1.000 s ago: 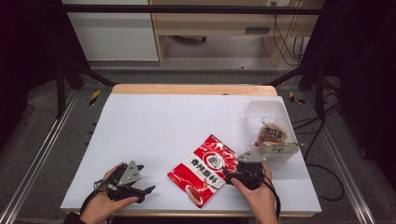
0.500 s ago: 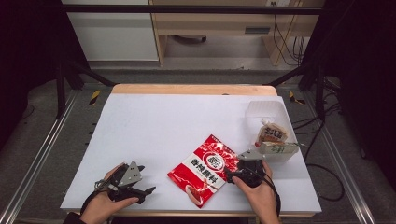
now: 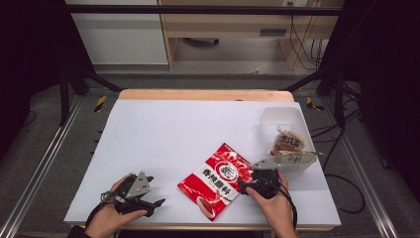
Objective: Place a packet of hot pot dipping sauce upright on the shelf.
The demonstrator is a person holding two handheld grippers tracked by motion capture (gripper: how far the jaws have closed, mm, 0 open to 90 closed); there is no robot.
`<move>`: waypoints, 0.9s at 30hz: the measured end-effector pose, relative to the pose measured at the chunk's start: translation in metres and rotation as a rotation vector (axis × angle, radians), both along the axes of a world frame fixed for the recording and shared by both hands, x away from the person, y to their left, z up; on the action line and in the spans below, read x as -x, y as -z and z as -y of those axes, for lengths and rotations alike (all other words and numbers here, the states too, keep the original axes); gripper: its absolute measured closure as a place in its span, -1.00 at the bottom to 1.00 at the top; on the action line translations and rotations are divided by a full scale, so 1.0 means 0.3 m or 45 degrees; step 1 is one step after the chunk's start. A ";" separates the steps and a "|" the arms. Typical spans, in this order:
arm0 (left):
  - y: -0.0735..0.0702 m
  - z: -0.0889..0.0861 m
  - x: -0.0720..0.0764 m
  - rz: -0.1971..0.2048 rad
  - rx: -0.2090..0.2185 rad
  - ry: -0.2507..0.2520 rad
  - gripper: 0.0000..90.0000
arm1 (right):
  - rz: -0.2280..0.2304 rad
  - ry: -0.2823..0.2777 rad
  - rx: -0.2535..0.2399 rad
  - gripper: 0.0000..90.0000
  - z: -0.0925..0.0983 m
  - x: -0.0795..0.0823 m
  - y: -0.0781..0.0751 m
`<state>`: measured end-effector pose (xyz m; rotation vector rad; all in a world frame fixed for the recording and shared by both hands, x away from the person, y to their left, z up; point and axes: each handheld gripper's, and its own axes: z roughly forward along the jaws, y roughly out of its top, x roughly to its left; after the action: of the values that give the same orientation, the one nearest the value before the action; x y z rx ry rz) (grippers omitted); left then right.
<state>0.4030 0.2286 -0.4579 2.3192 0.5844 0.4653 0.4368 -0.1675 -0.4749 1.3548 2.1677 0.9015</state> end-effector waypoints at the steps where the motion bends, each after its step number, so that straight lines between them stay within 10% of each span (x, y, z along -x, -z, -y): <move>1: 0.000 0.000 0.000 0.000 -0.001 0.001 -0.58 | -0.001 0.004 0.003 -0.72 0.000 0.000 0.001; 13: 0.000 0.001 0.000 0.001 -0.001 0.005 -0.58 | 0.005 -0.019 -0.016 -0.70 -0.006 -0.012 0.002; 22: 0.000 0.002 0.000 0.000 -0.003 0.007 -0.58 | 0.031 -0.052 -0.263 -0.57 -0.001 -0.005 -0.024; 27: 0.002 0.004 0.000 -0.003 -0.008 0.011 -0.58 | 0.011 -0.074 -0.231 -0.48 -0.010 -0.004 -0.018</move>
<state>0.4030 0.2274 -0.4583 2.3278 0.5742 0.4614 0.4379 -0.1645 -0.4694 1.3731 2.1725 1.1483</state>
